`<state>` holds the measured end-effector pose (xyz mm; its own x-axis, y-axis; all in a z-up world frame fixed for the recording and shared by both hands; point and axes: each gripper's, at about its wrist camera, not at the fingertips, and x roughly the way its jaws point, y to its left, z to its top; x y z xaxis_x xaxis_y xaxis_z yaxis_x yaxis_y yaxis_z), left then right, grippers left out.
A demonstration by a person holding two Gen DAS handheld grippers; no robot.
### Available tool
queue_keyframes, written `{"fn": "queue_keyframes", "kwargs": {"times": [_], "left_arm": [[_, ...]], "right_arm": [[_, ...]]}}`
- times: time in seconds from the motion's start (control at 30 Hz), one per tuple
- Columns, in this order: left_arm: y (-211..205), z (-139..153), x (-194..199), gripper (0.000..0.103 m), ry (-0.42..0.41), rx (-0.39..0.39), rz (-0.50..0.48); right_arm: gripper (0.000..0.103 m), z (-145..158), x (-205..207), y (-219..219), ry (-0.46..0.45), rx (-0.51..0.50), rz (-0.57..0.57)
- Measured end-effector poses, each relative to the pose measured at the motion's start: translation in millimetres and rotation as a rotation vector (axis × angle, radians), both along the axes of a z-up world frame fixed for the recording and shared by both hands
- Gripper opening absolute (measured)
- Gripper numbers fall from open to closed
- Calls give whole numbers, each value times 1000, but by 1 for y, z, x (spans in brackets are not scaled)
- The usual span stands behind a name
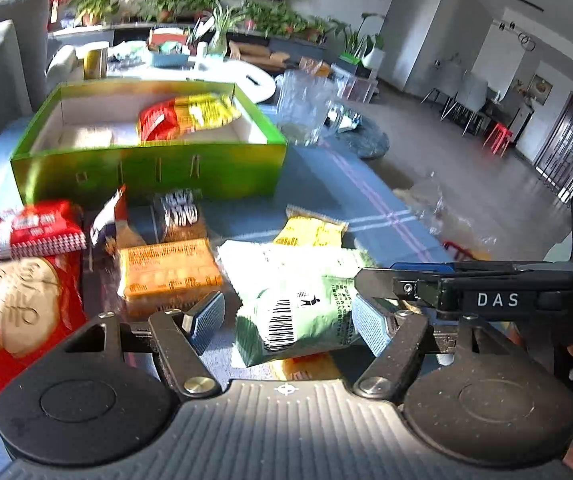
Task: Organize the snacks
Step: 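Grasp the green printed bag with the left gripper while the right gripper grips it, then carry the green bag into the box with both grippers and release it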
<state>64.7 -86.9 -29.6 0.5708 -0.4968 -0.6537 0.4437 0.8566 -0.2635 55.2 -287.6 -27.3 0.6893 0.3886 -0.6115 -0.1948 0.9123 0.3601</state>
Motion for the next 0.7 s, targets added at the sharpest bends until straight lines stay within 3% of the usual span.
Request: {"fn": "queue_keyframes", "kwargs": {"times": [0.23, 0.4, 0.7], "left_arm": [[-6, -20, 2, 64, 60, 4, -30], [-8, -17, -3, 59, 20, 37, -33], [-6, -3, -8, 61, -51, 76, -28]], "right_arm": [[64, -11, 2, 0, 51, 72, 1], [64, -13, 1, 0, 64, 97, 11], [65, -13, 1, 1, 69, 98, 11]]}}
